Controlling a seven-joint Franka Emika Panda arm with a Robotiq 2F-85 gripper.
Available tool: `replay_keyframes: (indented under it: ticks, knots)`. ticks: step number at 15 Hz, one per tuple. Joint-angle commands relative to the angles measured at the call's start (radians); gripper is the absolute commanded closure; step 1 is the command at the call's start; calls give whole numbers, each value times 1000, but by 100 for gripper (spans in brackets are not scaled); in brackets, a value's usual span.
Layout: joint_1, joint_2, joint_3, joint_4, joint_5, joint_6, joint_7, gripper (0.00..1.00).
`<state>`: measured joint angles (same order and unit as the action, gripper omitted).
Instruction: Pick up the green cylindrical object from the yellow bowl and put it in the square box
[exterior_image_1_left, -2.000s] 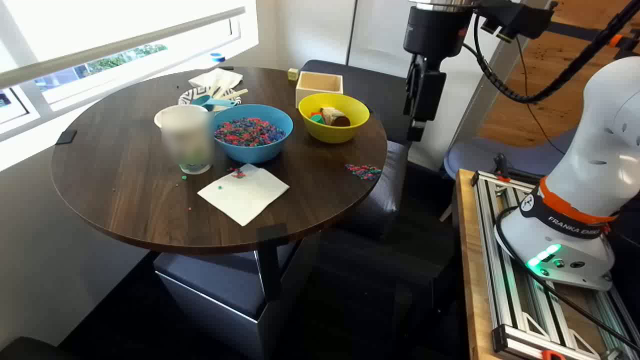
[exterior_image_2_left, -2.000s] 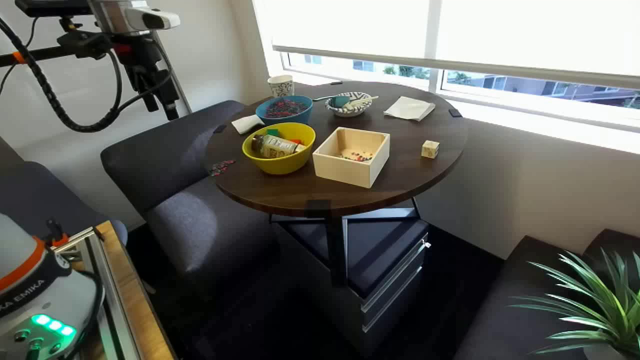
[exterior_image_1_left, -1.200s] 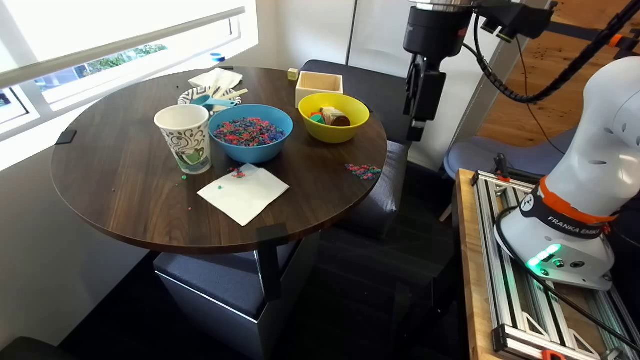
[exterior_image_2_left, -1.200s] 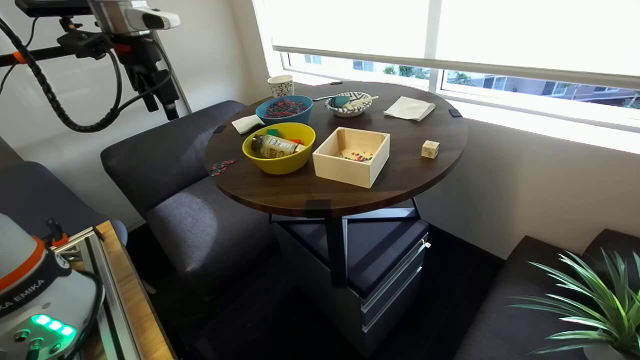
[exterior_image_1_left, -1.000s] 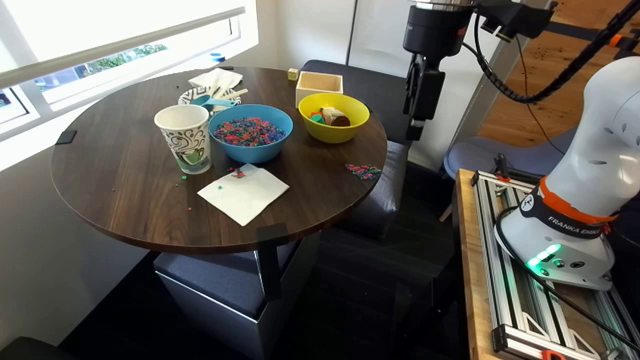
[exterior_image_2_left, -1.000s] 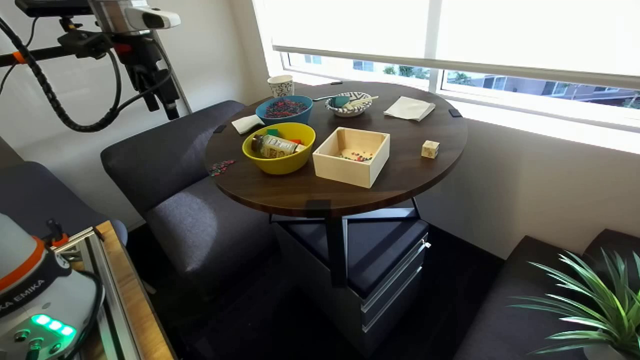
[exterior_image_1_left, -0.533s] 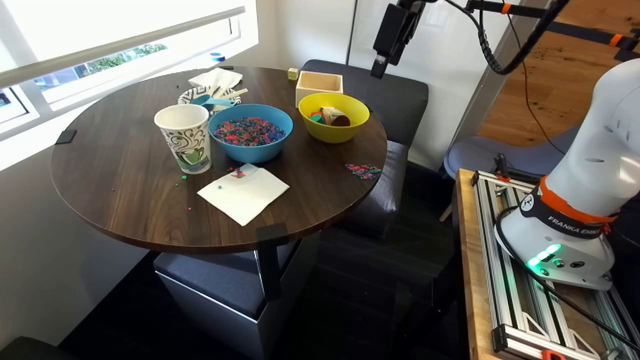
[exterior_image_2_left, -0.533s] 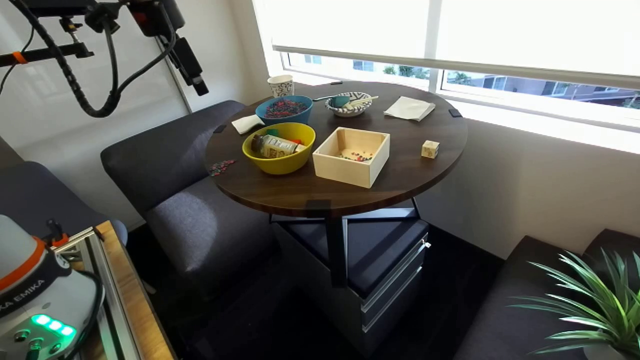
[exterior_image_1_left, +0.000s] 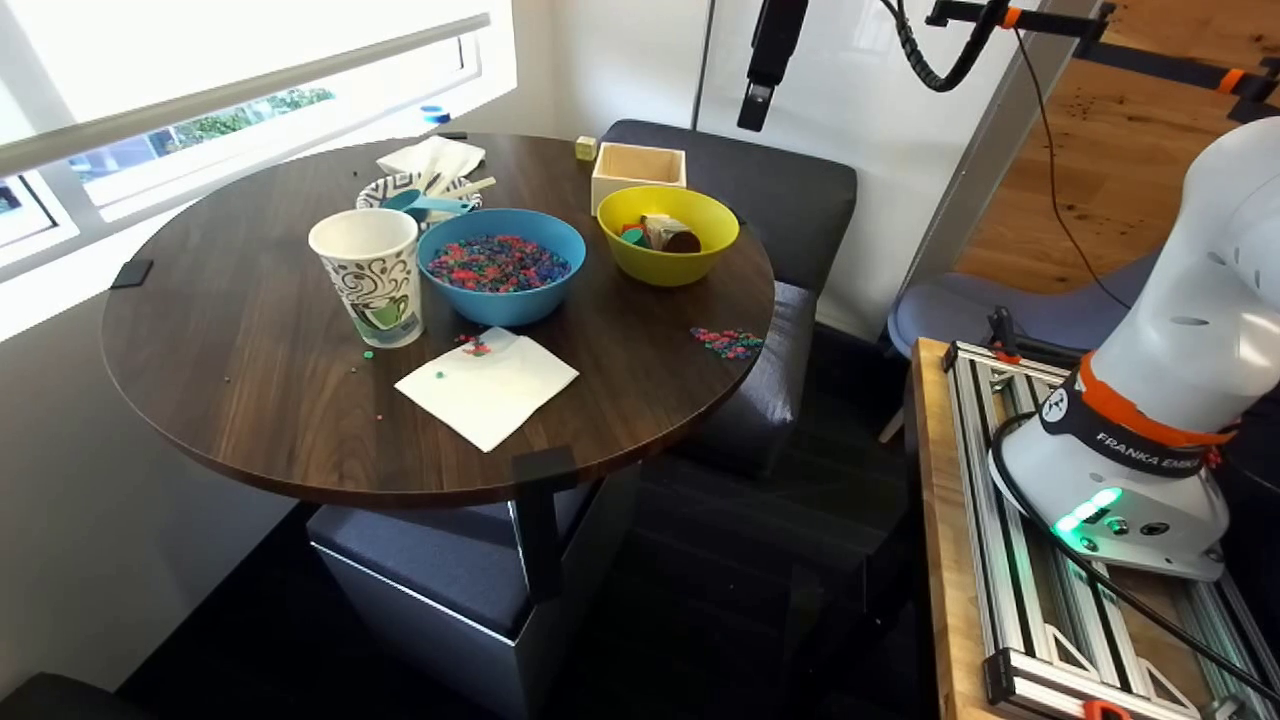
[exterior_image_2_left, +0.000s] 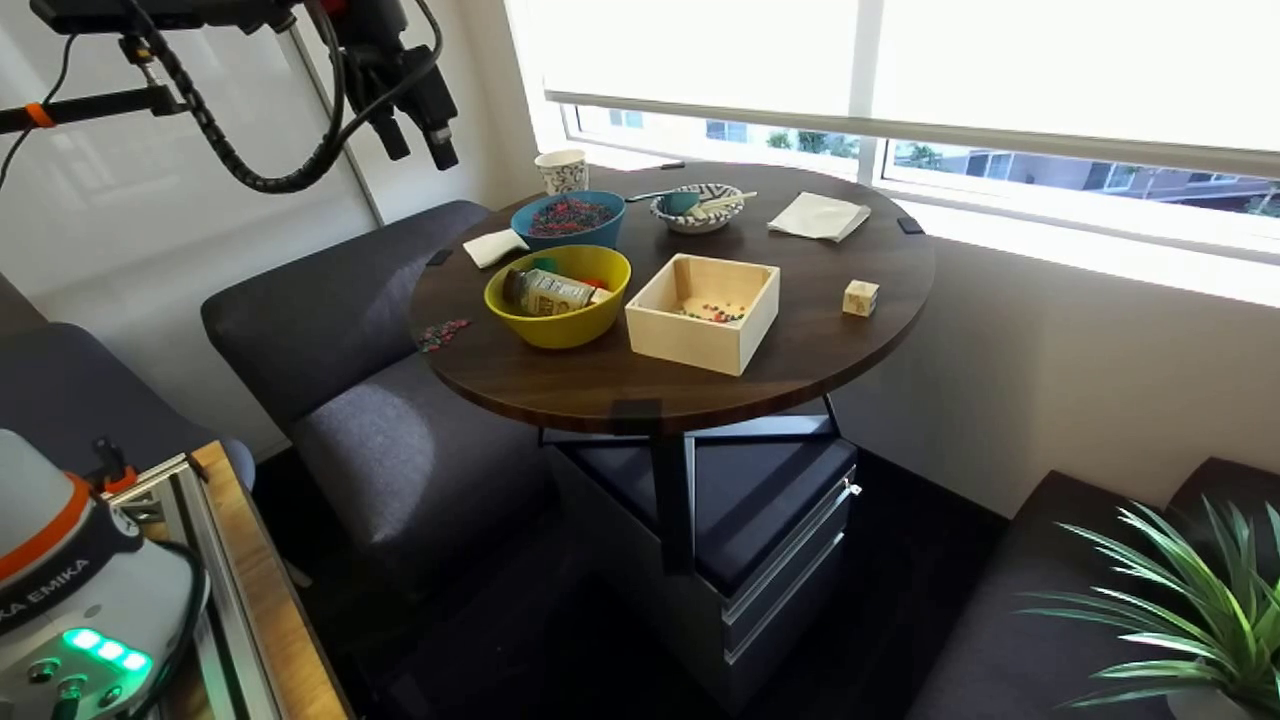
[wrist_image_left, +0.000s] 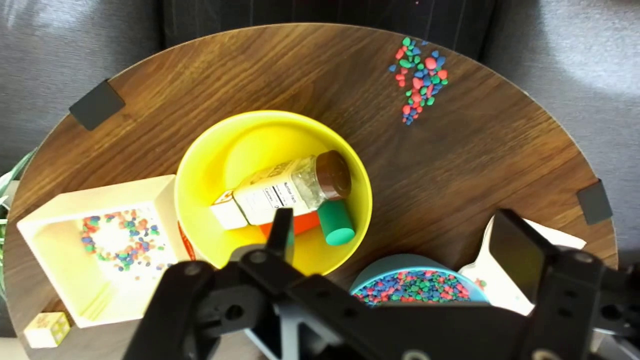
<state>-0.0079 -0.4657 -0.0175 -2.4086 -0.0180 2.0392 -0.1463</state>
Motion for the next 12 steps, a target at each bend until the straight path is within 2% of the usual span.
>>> replay_keyframes:
  ticks: [1, 9, 12]
  knots:
    - [7, -1, -6, 2, -3, -3, 4, 0]
    - [7, -6, -7, 2, -3, -3, 4, 0]
    - [-2, 12, -13, 5, -26, 36, -7, 0]
